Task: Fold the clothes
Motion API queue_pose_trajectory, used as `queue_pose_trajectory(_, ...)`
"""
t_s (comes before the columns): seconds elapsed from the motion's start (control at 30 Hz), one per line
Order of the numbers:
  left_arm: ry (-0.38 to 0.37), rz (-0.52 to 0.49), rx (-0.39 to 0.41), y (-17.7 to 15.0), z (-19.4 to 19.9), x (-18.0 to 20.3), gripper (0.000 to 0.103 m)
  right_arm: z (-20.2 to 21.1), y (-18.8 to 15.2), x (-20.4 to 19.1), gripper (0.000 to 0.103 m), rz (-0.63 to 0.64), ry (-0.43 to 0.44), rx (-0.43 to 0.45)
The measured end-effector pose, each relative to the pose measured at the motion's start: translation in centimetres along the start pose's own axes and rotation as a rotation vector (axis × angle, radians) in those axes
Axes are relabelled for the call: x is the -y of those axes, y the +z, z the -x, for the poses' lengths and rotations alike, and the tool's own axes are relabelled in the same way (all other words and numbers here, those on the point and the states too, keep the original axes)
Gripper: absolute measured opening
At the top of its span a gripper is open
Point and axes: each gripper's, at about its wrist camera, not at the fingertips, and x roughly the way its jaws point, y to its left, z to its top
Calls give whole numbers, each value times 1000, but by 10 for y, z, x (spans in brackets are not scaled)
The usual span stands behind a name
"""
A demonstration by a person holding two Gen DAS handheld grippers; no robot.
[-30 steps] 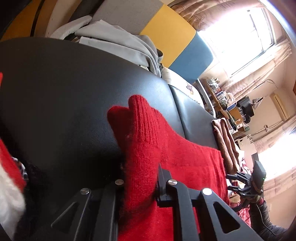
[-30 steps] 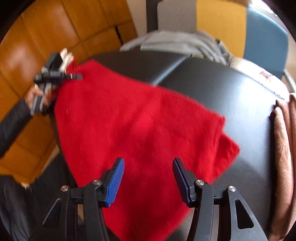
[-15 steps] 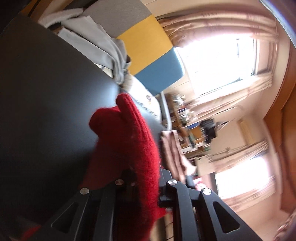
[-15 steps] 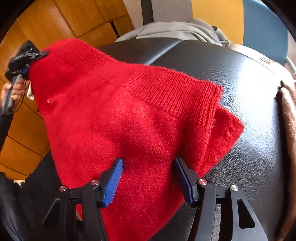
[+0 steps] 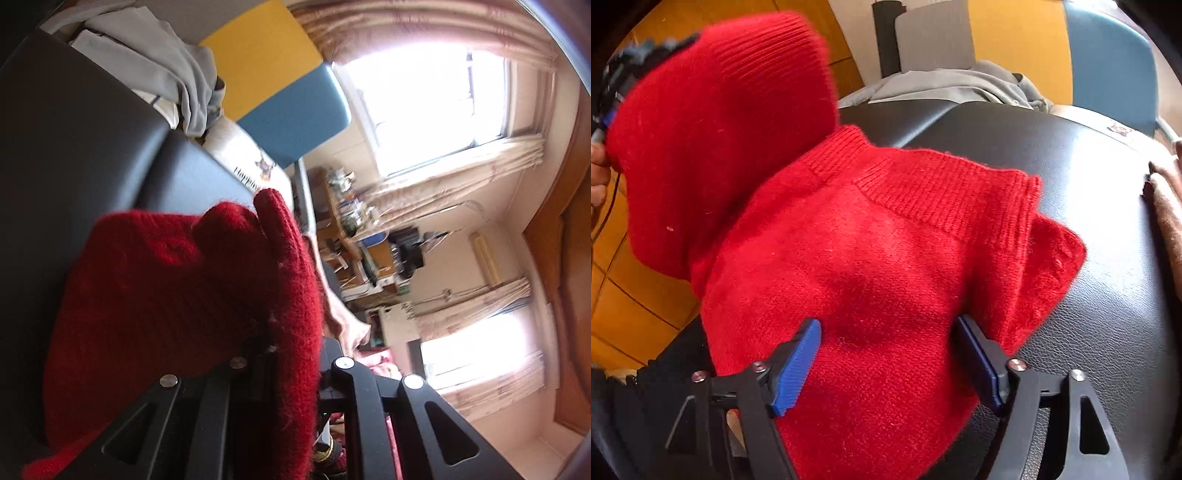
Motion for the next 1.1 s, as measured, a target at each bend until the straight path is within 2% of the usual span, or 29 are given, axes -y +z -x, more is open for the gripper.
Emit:
queue_pose_trajectory(0.1, 41, 8, -24, -8, -27, 7, 13, -1, -10, -2, 89, 30, 7, 2)
queue_pose_trajectory(0.33, 172, -4, -108, -21, -83, 6, 13, -6, -12, -1, 99, 56, 49, 30)
queue_pose_trajectory(0.5, 225, 88, -125, -29, -121, -17, 13, -8, -13, -1, 102, 60, 64, 56)
queue_pose_trajectory(0.6, 255, 130, -134, -34, -140, -27, 13, -11, -14, -5, 103, 74, 44, 61)
queue_pose_trajectory(0.77, 249, 177, -146, -39, -147, -30, 13, -8, -19, -11, 103, 99, 11, 82)
queue_pose_trajectory(0.87, 241, 202, -146, -38, -147, -33, 14, -5, -19, -17, 103, 119, -47, 65)
queue_pose_trajectory(0.93, 235, 219, -145, -38, -146, -35, 14, 3, -22, -21, 103, 121, -54, 58)
queue_pose_trajectory(1.03, 226, 245, -145, -37, -146, -38, 14, 23, -33, -23, 103, 114, -51, 64)
queue_pose_trajectory(1.1, 221, 262, -144, -36, -146, -40, 14, 36, -46, -22, 103, 93, -8, 67)
